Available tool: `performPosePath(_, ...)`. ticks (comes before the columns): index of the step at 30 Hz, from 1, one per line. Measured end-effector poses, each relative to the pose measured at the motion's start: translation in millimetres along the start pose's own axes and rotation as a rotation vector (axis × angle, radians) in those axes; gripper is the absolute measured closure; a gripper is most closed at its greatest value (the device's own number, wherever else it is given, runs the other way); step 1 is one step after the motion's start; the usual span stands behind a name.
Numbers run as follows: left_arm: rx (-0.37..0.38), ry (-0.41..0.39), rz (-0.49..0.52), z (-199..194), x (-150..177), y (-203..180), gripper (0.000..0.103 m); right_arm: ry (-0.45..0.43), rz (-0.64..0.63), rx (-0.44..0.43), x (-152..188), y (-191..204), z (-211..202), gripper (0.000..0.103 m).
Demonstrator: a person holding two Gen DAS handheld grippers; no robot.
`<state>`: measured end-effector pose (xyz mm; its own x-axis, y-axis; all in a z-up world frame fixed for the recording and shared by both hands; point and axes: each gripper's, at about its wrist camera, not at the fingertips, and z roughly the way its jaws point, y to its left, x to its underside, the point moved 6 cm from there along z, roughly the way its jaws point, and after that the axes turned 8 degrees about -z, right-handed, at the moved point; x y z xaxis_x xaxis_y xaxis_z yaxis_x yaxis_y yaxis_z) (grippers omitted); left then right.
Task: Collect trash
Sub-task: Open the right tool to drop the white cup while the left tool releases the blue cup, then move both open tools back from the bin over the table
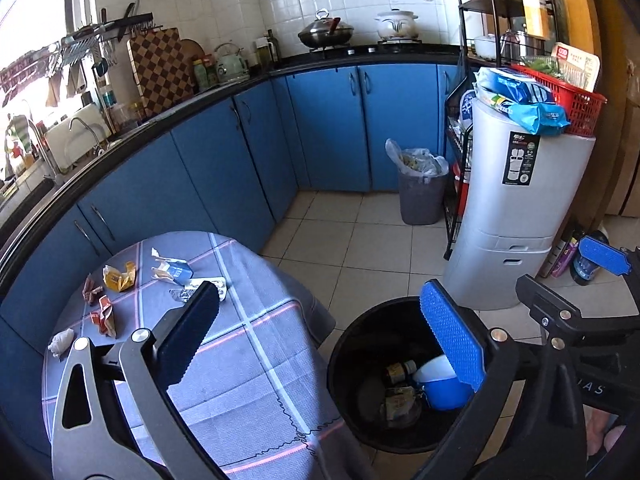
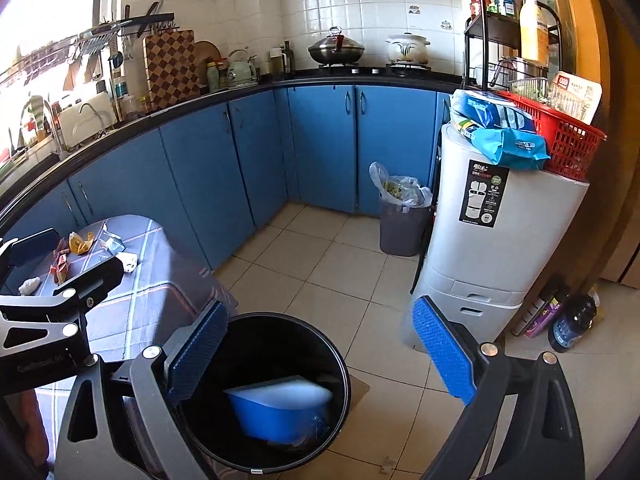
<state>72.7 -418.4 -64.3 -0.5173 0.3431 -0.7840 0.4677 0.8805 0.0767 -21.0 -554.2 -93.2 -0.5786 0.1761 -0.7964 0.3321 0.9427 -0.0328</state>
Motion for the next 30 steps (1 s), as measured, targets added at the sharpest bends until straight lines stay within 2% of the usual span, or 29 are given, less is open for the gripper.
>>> performPosePath(8, -0.023, 0.020, -0.051, 1, 3, 26, 0.004, 0.004, 0.003, -0.016, -4, 9, -2, 0.012)
performPosePath(15, -0.035, 0.006, -0.097, -17, 9, 53, 0.004, -0.015, 0.002, -0.028, -13, 19, -19, 0.012)
performPosePath(20, -0.054, 0.003, -0.130, -26, 17, 82, 0.004, -0.007, -0.043, -0.054, -19, 52, -23, 0.012)
performPosePath(30, -0.130, -0.015, -0.259, -45, 32, 168, 0.004, -0.009, -0.127, -0.149, -34, 127, -20, 0.012)
